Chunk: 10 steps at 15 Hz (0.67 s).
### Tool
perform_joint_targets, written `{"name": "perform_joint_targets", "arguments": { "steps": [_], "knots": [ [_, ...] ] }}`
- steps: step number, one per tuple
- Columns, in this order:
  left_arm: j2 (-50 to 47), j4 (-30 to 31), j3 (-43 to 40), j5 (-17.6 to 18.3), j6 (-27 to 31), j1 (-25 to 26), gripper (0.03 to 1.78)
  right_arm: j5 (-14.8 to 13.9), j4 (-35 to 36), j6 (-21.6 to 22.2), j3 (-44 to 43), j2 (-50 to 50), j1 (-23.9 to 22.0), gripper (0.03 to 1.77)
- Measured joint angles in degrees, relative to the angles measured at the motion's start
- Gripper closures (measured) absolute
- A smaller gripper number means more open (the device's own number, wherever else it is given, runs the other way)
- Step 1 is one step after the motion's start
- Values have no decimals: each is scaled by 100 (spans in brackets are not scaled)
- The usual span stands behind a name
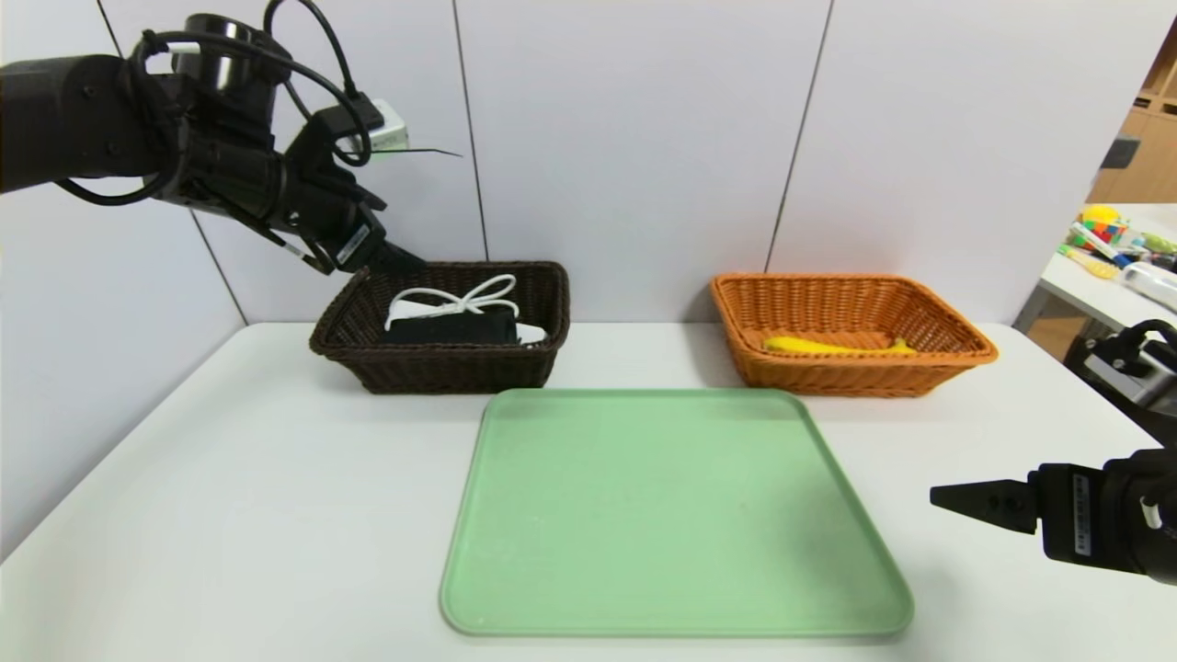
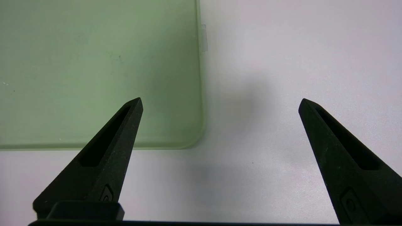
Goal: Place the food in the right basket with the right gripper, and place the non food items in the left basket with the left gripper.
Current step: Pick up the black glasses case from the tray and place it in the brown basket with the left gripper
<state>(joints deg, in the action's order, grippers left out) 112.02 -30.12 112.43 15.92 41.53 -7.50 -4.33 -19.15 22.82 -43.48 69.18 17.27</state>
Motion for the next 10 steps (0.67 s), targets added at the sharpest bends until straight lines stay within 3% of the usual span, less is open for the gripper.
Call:
{"name": "perform_joint_targets", "arguments": {
  "steps": [3, 6, 8, 10],
  "knots": [
    [-389, -422, -2, -79, -702, 11, 17, 12, -2, 0, -84, -83, 11, 9],
    [-935, -1174, -108, -363, -1902, -30, 15, -7, -9, -91, -243, -232, 50, 9],
    [-1379, -1384, -535, -622, -2612, -52, 14, 6, -91, -286, -422, -332, 66, 9],
    [-1952, -1359, -1315, -890, -2966, -62, 14, 12, -334, -306, -666, -428, 108, 9]
  ]
}}
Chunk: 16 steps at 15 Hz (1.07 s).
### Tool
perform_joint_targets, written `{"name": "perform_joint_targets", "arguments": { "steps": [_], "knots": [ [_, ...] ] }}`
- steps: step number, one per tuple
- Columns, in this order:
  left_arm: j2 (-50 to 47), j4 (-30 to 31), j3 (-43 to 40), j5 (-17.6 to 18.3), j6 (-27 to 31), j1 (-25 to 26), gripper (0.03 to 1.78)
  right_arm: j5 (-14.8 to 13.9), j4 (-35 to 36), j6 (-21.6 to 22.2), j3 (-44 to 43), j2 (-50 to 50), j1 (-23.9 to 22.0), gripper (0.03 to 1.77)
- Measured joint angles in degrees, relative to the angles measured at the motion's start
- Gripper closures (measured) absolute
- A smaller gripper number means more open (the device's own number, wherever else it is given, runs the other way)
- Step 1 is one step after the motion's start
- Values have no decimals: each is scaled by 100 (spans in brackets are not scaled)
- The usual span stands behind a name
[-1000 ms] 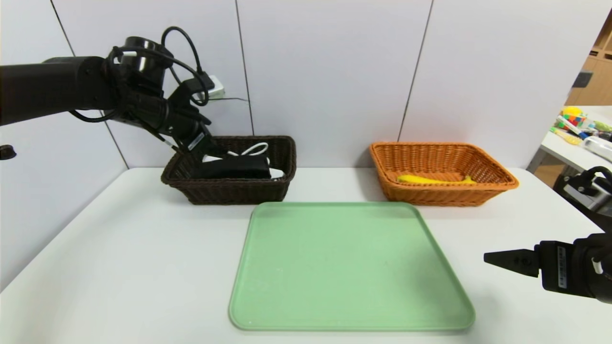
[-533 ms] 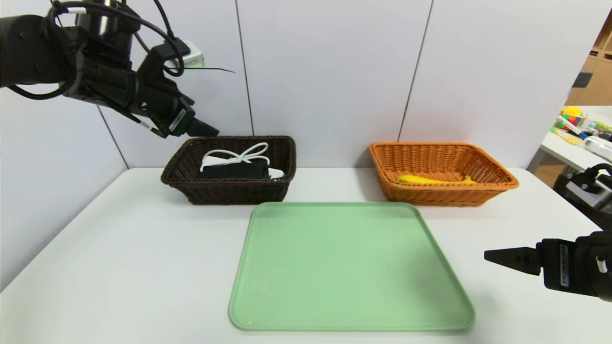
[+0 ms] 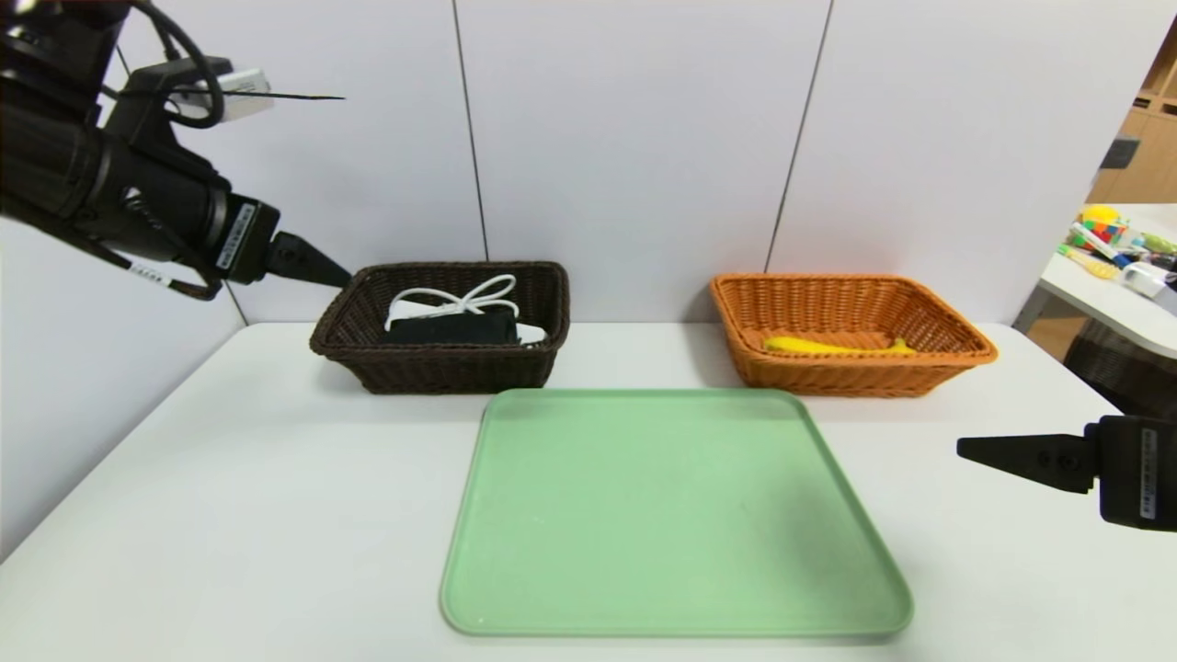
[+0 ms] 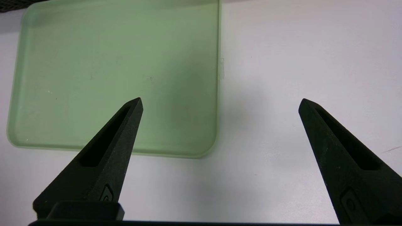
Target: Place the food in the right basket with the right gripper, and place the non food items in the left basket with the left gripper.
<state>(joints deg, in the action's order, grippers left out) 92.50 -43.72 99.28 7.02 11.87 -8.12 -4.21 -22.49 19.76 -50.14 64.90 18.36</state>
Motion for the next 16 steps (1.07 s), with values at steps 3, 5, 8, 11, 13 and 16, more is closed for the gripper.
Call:
{"name": "perform_joint_targets", "arguments": {
  "steps": [3, 5, 8, 11, 13, 16],
  "knots": [
    [-1191, 108, -1381, -251, -322, -4, 13, -4, -278, -85, -241, -126, 96, 9],
    [-1998, 139, -2172, -328, -581, -1, 12, -15, -468, -141, -302, -327, 223, 9],
    [-3143, 161, -3235, -527, -830, 0, 12, -20, -831, -354, -313, -818, 305, 9],
    [-4085, 168, -4005, -631, -924, 10, 12, -22, -1425, -535, -297, -1410, 241, 9],
    [-4581, 160, -4378, -656, -1113, 27, 12, -17, -1887, -551, -278, -1794, 137, 9],
    [-5243, 135, -4903, -917, -1174, 190, 12, -6, -2392, -649, -241, -2321, -137, 9]
  ]
}}
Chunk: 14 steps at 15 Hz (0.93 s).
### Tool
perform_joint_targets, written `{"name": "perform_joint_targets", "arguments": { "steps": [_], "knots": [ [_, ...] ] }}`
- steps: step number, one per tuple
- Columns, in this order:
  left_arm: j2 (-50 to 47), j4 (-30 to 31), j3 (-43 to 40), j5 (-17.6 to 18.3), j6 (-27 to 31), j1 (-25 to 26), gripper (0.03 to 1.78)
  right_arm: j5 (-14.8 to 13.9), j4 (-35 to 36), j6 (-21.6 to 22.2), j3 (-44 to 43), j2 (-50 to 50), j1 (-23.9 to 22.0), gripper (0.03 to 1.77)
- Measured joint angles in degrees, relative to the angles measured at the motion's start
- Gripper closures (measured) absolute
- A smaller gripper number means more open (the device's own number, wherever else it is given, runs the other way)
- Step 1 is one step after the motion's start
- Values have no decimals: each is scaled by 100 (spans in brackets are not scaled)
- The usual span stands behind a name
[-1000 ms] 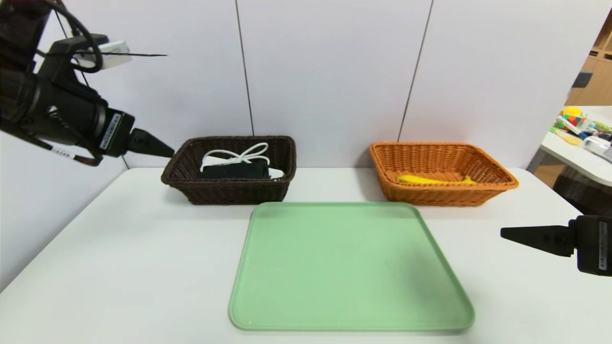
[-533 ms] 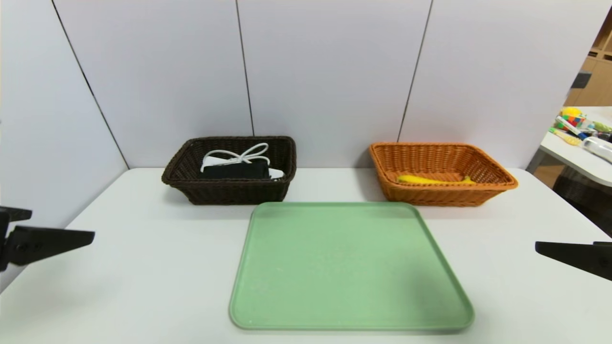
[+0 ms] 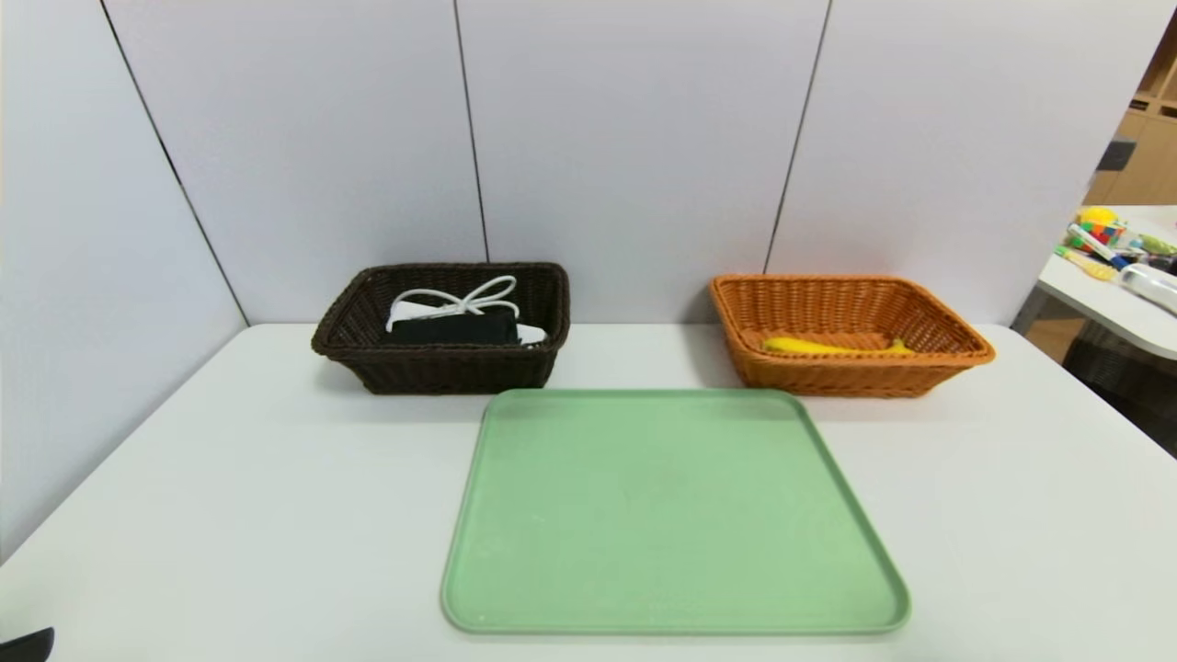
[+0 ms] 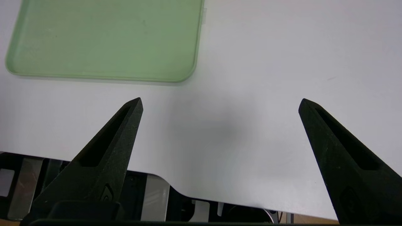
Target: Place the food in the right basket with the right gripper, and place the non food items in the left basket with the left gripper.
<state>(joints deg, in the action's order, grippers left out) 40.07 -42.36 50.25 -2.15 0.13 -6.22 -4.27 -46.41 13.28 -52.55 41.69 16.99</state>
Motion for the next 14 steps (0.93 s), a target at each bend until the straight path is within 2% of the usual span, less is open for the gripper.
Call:
{"name": "perform_joint_targets", "arguments": {
  "steps": [7, 11, 14],
  "knots": [
    [-1347, -265, -697, -94, 22, 443, 12, 94, -457, -410, 115, -1087, -724, 9],
    [-2024, -302, -1239, -77, 24, 567, 12, 436, -866, -492, 129, -1585, -947, 9],
    [-2420, -271, -1564, 44, 13, 597, 12, 742, -922, -521, 247, -1961, -1085, 9]
  ]
}}
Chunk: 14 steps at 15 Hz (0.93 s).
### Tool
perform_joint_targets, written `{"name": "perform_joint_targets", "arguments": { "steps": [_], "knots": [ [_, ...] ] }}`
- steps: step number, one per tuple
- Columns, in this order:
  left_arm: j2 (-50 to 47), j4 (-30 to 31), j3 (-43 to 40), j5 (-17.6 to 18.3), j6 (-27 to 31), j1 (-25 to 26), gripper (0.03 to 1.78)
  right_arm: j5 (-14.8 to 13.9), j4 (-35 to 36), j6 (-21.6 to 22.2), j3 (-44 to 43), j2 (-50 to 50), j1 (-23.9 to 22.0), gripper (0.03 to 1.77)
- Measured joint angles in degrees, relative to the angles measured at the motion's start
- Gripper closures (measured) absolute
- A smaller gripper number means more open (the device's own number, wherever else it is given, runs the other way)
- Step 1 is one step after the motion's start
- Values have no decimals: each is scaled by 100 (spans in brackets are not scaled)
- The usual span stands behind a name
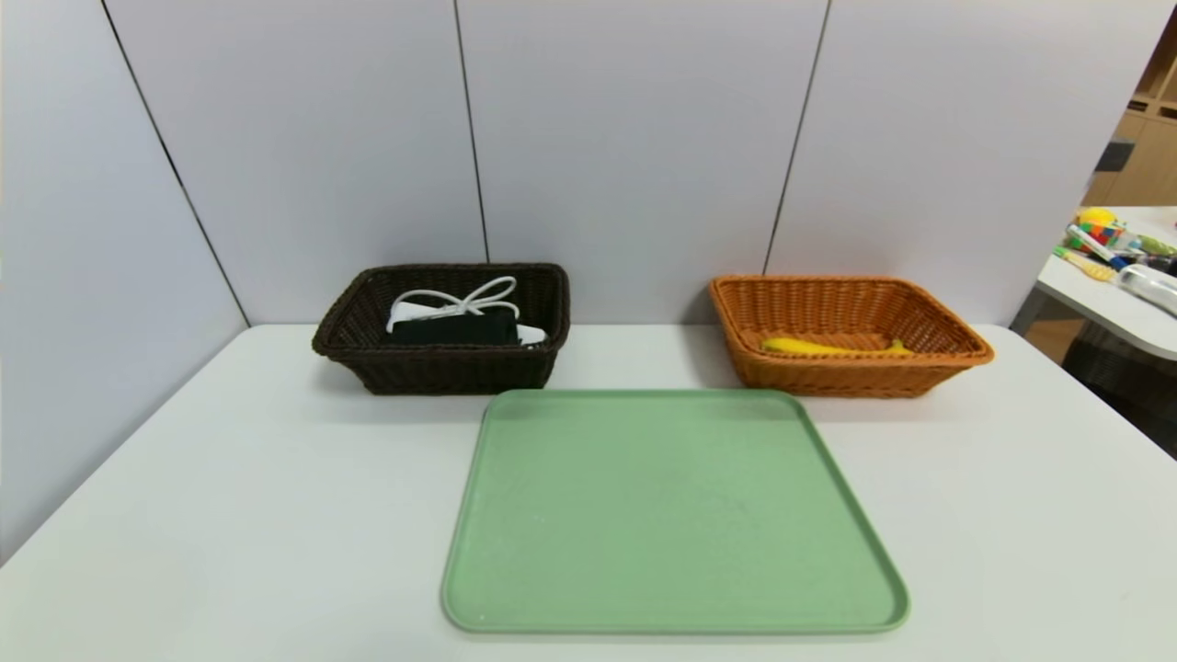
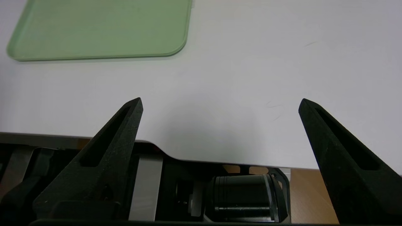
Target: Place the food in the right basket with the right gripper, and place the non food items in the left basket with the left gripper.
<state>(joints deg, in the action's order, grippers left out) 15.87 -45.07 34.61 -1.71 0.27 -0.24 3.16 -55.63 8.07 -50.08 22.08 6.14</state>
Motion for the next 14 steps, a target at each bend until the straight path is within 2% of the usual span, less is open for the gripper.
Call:
{"name": "perform_joint_targets", "arguments": {
  "steps": [3, 7, 10, 11, 14],
  "knots": [
    [-386, 199, -335, 187, -20, 68, 12, 30, 11, -5, 201, -378, -130, 9],
    [-562, 1015, -727, 215, 2, 84, 12, -74, 149, -85, 129, -668, -408, 9],
    [-606, 1092, -837, 191, 9, 84, 12, -82, 238, -254, 343, -891, -588, 9],
    [-628, 1103, -879, 182, 13, 84, 12, -148, 397, -406, 496, -995, -610, 9],
    [-819, 1593, -1279, 171, 28, 82, 12, -842, 1287, -662, 1023, -1263, -628, 9]
  ]
}}
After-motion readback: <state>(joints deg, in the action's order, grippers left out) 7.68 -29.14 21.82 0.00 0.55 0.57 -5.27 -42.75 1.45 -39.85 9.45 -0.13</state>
